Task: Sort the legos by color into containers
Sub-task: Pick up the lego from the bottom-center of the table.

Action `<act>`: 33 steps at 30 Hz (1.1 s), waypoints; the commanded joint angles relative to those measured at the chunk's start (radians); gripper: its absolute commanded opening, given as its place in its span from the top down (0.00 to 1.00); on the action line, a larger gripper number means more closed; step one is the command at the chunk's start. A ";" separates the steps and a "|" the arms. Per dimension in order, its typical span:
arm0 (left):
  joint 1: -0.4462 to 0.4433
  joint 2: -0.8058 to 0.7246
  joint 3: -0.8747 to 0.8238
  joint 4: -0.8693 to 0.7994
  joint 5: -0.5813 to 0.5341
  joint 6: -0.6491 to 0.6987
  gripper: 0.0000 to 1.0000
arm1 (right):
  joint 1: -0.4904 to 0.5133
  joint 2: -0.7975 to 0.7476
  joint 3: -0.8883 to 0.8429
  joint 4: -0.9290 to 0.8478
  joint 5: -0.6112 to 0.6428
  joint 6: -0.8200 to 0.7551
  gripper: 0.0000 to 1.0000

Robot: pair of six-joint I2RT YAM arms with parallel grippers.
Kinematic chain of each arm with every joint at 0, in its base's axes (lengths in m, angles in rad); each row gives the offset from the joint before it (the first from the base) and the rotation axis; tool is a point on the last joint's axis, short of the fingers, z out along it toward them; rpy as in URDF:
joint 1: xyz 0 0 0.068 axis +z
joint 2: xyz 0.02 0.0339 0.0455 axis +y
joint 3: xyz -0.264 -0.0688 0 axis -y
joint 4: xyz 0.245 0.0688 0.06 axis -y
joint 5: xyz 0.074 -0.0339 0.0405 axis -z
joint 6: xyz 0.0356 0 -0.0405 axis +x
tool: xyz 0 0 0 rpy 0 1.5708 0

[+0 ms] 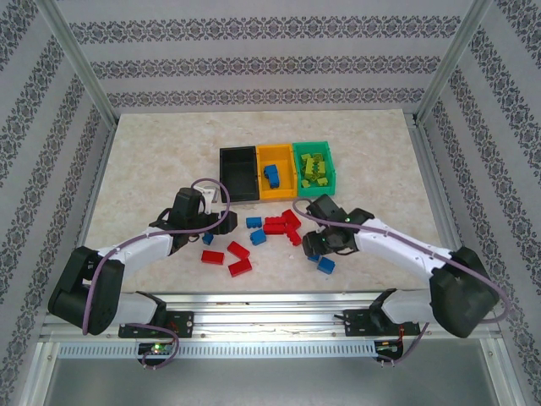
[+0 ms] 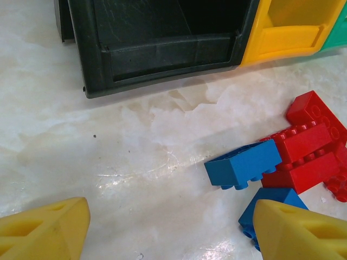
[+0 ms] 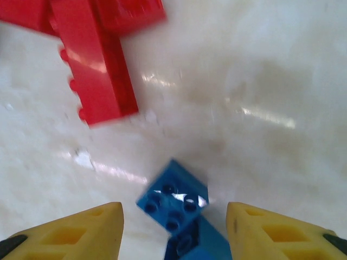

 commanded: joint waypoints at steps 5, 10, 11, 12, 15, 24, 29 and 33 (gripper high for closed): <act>0.010 0.004 0.017 0.037 0.022 -0.014 0.21 | 0.022 -0.047 -0.049 -0.033 0.019 0.106 0.46; 0.011 0.004 0.016 0.037 0.022 -0.015 0.21 | 0.038 0.043 -0.001 -0.015 0.017 0.070 0.45; 0.010 0.003 0.017 0.035 0.021 -0.015 0.21 | 0.050 0.059 0.009 -0.014 0.020 0.064 0.44; 0.010 0.004 0.017 0.035 0.022 -0.014 0.21 | 0.067 0.079 0.023 -0.014 0.029 0.056 0.44; 0.010 0.003 0.017 0.035 0.021 -0.015 0.21 | 0.101 0.143 0.070 -0.048 0.086 0.025 0.43; 0.010 0.002 0.020 0.032 0.022 -0.013 0.21 | 0.137 0.275 0.182 -0.183 0.211 -0.056 0.42; 0.010 -0.003 0.020 0.028 0.023 -0.015 0.21 | 0.137 0.337 0.199 -0.178 0.174 -0.065 0.42; 0.010 -0.010 0.019 0.025 0.021 -0.012 0.21 | 0.144 0.392 0.188 -0.143 0.139 -0.058 0.42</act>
